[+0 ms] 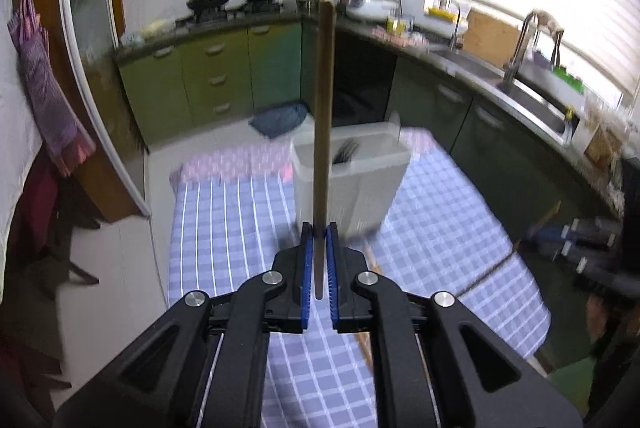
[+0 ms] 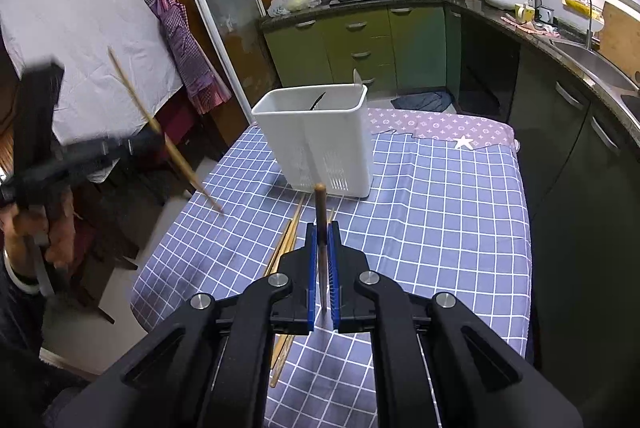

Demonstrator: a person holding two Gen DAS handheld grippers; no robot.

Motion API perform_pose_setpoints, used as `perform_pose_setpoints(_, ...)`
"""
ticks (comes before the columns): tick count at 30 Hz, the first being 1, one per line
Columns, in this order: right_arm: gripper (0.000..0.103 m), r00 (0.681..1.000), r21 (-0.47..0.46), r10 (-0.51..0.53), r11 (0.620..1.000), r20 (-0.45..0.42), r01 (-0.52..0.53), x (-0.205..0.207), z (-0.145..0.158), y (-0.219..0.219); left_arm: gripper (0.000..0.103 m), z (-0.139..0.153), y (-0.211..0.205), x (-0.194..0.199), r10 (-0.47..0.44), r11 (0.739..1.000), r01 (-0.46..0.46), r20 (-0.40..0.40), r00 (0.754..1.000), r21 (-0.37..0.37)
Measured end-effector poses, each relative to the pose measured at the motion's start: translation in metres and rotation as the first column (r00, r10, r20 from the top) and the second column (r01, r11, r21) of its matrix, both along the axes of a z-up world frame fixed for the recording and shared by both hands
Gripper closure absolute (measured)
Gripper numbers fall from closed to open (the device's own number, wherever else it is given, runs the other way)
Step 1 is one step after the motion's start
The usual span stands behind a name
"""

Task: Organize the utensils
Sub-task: 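Carry both chopsticks over the holder and open both tools to drop them in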

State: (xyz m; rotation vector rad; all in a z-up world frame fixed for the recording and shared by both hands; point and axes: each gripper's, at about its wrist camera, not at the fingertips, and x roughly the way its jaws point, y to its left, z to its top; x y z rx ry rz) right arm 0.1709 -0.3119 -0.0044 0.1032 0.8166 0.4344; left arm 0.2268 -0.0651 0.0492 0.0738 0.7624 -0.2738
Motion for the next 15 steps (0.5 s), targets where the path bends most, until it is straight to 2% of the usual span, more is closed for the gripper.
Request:
perform_pose_setpoints(3,0.097,1.000,0.004,-0.004,1.000,0.000,0.004,0.001,-0.001,-0.003,0.096,0.030,-0.010,0.017,-0.001,1.000,0.002,0.065,0.998,-0.024)
perform_pose_setpoints(7,0.097,1.000,0.007,-0.007,1.000,0.002,0.007,0.001,0.000,-0.008,0.096,0.053,-0.026,0.044,0.009,0.999,-0.004,0.120,0.993,-0.047)
perform_pose_setpoints(12,0.097,1.000,0.012,-0.013,1.000,0.010,0.013,-0.001,0.004,-0.014,0.096,0.050,-0.042,0.081,0.040,0.998,-0.033,0.133,0.990,-0.050)
perform_pose_setpoints(15,0.097,1.000,0.013,-0.014,1.000,0.014,0.014,-0.003,0.006,-0.016,0.096,0.033,-0.047,0.097,0.053,0.998,-0.051,0.101,0.994,-0.026)
